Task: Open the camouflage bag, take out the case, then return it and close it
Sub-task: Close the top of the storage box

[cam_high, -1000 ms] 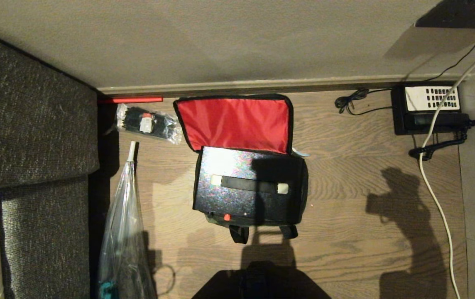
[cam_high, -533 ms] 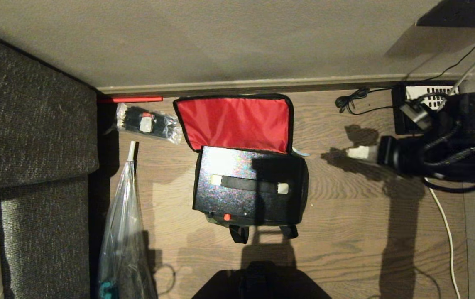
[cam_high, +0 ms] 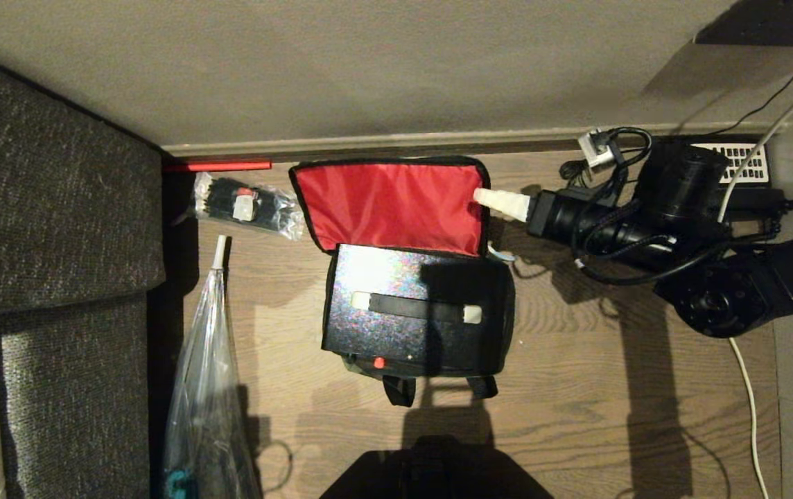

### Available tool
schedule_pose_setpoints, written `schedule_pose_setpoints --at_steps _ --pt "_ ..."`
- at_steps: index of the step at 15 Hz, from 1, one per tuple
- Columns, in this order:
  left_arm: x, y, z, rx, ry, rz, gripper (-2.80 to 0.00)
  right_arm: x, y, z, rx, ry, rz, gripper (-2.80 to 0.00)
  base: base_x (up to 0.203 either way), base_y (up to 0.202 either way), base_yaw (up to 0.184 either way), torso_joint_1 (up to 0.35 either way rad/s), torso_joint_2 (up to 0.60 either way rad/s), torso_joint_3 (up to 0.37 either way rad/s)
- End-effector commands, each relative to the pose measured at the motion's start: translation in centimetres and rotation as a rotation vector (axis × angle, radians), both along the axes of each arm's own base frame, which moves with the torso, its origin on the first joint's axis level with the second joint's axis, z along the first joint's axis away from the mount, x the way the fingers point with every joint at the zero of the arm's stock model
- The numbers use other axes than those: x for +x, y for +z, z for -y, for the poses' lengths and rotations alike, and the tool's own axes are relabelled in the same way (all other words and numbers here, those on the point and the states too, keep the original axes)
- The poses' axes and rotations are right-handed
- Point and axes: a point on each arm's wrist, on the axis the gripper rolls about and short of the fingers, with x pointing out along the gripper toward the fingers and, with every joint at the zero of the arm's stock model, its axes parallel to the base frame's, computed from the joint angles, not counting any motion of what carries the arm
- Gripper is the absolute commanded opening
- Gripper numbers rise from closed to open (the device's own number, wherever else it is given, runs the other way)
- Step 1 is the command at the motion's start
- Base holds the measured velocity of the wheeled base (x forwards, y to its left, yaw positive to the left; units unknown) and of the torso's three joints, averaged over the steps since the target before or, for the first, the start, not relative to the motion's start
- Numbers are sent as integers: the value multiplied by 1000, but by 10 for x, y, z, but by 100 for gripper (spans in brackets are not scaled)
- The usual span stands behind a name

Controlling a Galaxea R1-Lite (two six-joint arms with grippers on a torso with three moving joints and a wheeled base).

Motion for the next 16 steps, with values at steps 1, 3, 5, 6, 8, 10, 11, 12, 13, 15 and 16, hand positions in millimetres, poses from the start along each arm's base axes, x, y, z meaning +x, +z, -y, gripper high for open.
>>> schedule_pose_setpoints --at_steps 1,3,5,6,8,10,11,12,13,15,16 --pt "0 -1 0 0 1 -3 -280 1 -10 -6 -36 19 56 0 0 0 0 0 0 0" --pt "0 -1 0 0 1 -3 -280 7 -17 -10 -91 11 129 0 0 0 0 0 0 0" --pt "0 -1 0 0 1 -3 -280 12 -19 -13 -115 5 188 0 0 0 0 0 0 0" --pt "0 -1 0 0 1 -3 -280 14 -19 -13 -127 4 214 0 0 0 0 0 0 0" --pt "0 -1 0 0 1 -3 -280 21 -11 -2 -124 -11 240 0 0 0 0 0 0 0" --pt "0 -1 0 0 1 -3 -280 28 -5 8 -126 -24 258 0 0 0 0 0 0 0" --pt "0 -1 0 0 1 -3 -280 32 -11 10 -132 -24 254 0 0 0 0 0 0 0" --pt "0 -1 0 0 1 -3 -280 35 -10 12 -139 -33 277 0 0 0 0 0 0 0" --pt "0 -1 0 0 1 -3 -280 38 -6 14 -138 -41 289 0 0 0 0 0 0 0" --pt "0 -1 0 0 1 -3 -280 52 -20 10 -140 -37 253 0 0 0 0 0 0 0" --pt "0 -1 0 0 1 -3 -280 54 -21 9 -136 -35 254 0 0 0 0 0 0 0"
